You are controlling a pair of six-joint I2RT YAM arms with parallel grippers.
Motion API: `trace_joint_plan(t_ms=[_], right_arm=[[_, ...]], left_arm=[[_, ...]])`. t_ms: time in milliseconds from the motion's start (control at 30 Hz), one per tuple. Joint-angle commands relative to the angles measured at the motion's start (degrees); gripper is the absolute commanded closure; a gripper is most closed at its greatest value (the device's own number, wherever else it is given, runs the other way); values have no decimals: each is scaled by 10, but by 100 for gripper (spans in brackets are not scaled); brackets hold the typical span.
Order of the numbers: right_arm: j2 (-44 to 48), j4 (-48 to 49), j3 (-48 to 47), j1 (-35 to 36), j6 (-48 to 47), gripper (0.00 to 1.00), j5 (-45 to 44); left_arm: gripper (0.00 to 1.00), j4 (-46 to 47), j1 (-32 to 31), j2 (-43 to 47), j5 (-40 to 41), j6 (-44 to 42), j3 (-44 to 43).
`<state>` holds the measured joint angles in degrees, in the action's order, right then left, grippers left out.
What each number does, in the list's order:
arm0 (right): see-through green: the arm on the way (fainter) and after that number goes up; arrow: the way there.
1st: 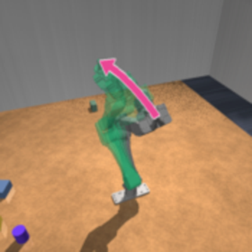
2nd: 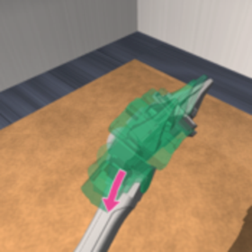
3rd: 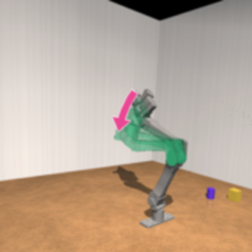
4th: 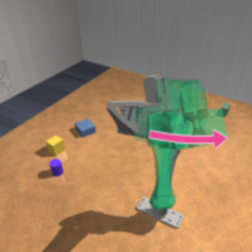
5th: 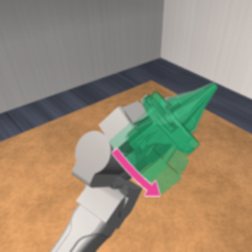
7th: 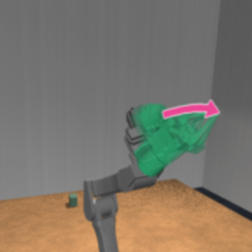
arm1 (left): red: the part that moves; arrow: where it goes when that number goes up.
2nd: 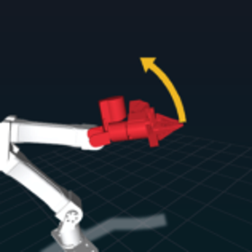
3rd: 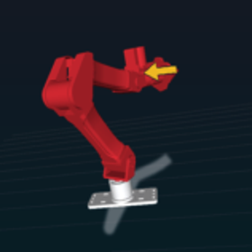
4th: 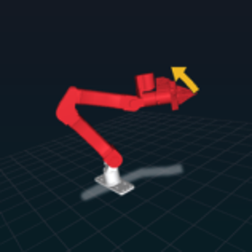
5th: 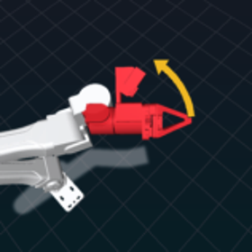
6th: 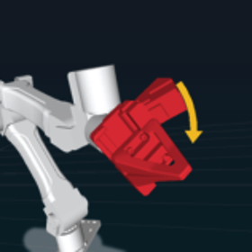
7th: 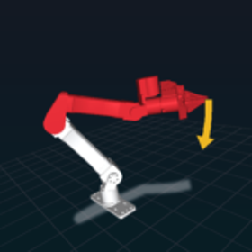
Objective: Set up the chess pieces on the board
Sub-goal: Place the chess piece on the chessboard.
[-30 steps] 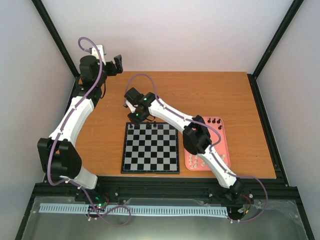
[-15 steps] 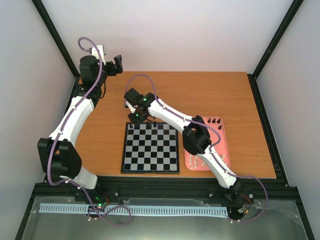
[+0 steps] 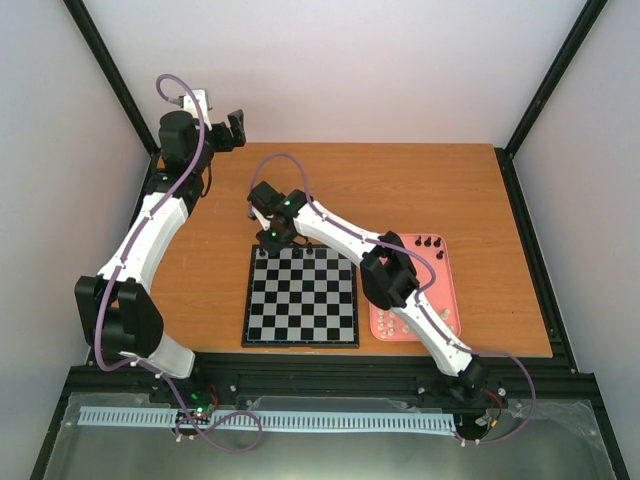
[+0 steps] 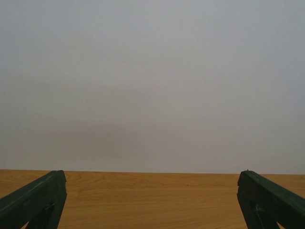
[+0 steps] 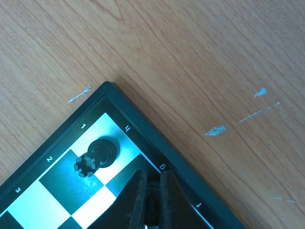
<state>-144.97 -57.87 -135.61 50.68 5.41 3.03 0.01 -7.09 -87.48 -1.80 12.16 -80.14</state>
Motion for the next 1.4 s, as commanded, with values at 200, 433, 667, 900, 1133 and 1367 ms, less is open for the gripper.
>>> trace_joint_plan(t_ms=[200,433,667,900,1133,1367], right_arm=[[-11,10,-14,6,5,97,-2],[-13,18,-15,6,5,97,-5],[-17,21,-16,6,7,97,-6],[-20,21,-17,6,7,97,-1],[-23,19,-17,5,6,95,0],[-19,19,-18,5,1,88,4]], left_arm=[[0,6,0,5,-6,-3,-20],[0,7,0,2,-6,-4,-19],[0,7,0,2,-6,-5,-20],[0,6,0,2,-4,-5,-20],[0,7,0,1,-5,-5,-19],[0,7,-1,0,-2,-6,-20]])
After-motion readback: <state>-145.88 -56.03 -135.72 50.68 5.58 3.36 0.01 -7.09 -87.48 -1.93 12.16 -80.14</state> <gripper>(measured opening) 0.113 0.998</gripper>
